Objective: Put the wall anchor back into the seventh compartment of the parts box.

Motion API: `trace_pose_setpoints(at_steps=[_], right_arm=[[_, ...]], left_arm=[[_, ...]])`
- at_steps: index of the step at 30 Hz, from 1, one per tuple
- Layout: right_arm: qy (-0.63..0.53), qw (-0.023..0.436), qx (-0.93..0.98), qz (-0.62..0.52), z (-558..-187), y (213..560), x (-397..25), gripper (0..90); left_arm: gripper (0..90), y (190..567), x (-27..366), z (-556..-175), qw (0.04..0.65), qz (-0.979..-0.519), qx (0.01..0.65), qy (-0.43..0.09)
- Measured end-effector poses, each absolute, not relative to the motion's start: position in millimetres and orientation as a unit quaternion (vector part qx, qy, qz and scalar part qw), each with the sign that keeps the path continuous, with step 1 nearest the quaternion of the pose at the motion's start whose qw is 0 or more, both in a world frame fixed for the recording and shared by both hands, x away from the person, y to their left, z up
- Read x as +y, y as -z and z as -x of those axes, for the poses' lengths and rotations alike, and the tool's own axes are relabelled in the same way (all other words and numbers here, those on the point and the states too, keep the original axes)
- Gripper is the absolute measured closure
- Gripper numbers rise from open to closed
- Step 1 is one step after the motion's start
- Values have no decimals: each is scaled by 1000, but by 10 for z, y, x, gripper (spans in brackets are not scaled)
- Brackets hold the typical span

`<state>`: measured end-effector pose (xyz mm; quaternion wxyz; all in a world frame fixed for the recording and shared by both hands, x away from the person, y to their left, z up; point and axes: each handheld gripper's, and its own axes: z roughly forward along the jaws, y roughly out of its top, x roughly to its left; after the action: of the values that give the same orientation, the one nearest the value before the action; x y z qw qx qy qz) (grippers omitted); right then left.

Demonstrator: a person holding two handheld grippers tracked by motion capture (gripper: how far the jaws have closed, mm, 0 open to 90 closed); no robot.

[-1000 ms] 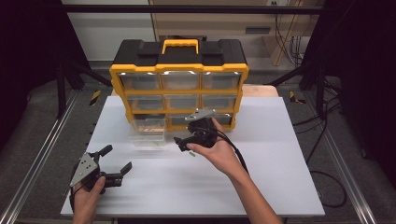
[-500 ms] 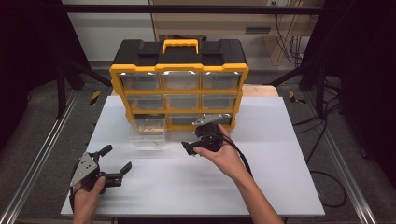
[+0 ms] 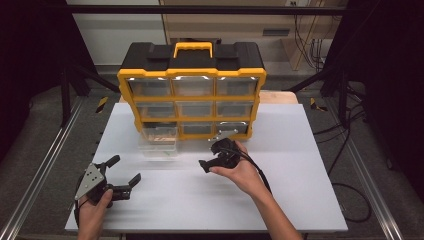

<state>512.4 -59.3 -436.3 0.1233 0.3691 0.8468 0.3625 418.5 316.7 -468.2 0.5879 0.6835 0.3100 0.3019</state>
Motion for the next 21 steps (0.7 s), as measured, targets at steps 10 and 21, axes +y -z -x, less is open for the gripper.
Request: trace_pose_setpoints(at_steps=[10, 21], right_arm=[[-337, 102, 859, -371, -5143, 4498, -583, 300], [-339, 92, 857, -377, -5191, 4571, -564, 506]], left_arm=[[3, 4683, 3168, -4188, 588, -683, 310, -302], [3, 4684, 3167, -4191, 586, -685, 309, -303]])
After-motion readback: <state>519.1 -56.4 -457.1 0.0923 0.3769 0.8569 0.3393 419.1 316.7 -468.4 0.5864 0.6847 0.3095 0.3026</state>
